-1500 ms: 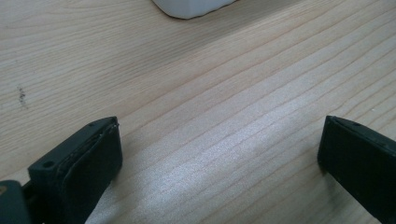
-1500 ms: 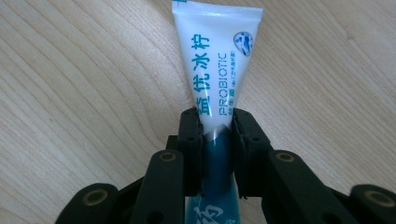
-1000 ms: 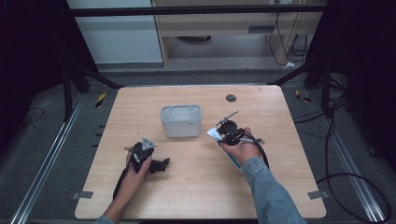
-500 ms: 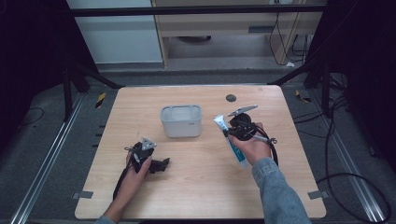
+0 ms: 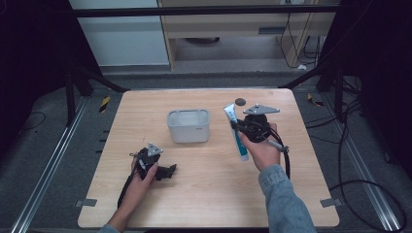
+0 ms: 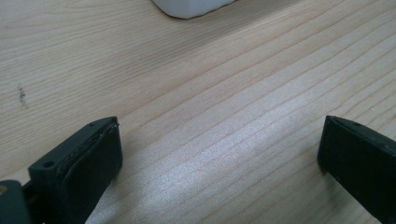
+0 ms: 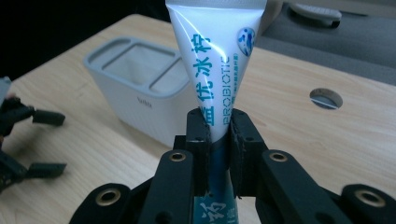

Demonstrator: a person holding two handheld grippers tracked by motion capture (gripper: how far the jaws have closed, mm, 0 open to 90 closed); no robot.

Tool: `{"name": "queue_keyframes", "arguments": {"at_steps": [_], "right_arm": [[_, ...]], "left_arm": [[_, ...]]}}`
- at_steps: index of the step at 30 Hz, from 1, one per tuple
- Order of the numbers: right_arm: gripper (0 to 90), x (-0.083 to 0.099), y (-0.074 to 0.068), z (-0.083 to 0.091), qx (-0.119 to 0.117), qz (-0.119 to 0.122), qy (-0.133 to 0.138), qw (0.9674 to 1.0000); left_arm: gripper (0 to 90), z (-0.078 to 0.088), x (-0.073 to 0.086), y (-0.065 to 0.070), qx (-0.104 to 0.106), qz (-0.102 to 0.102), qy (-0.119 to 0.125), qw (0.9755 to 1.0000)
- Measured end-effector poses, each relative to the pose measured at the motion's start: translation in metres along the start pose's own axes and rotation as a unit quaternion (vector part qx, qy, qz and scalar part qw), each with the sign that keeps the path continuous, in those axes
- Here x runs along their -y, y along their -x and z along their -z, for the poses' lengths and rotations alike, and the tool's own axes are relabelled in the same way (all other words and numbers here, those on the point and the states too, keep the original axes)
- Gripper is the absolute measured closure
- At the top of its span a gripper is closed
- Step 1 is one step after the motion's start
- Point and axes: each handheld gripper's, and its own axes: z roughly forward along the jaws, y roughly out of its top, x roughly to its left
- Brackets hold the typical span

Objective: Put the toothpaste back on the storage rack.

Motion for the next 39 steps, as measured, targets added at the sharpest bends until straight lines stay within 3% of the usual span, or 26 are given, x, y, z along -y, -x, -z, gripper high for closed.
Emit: {"name": "queue_keyframes", "arguments": {"at_steps": [6, 13, 22, 31, 39], "right_arm": [[79.9, -0.007, -0.002, 0.001, 0.012, -0.014, 0.032, 0.9993], [79.8, -0.005, 0.001, -0.004, 0.029, -0.033, 0.039, 0.9983], [79.8, -0.008, 0.000, -0.007, 0.068, -0.038, 0.038, 0.9963], [79.7, -0.018, -0.015, -0.004, 0.091, -0.043, 0.053, 0.9935], [79.7, -0.040, -0.028, -0.006, 0.085, -0.030, 0.063, 0.9940]], "left_arm": [[0.0, -0.002, -0.002, 0.000, -0.001, 0.003, -0.001, 1.0000], [0.0, -0.002, -0.002, 0.000, -0.002, 0.003, -0.001, 1.0000], [0.0, -0.002, -0.002, 0.000, -0.002, 0.003, -0.001, 1.0000], [0.0, -0.002, -0.002, 0.001, -0.002, 0.005, 0.001, 1.0000], [0.0, -0.003, -0.003, 0.000, -0.002, 0.004, 0.001, 1.0000]]}}
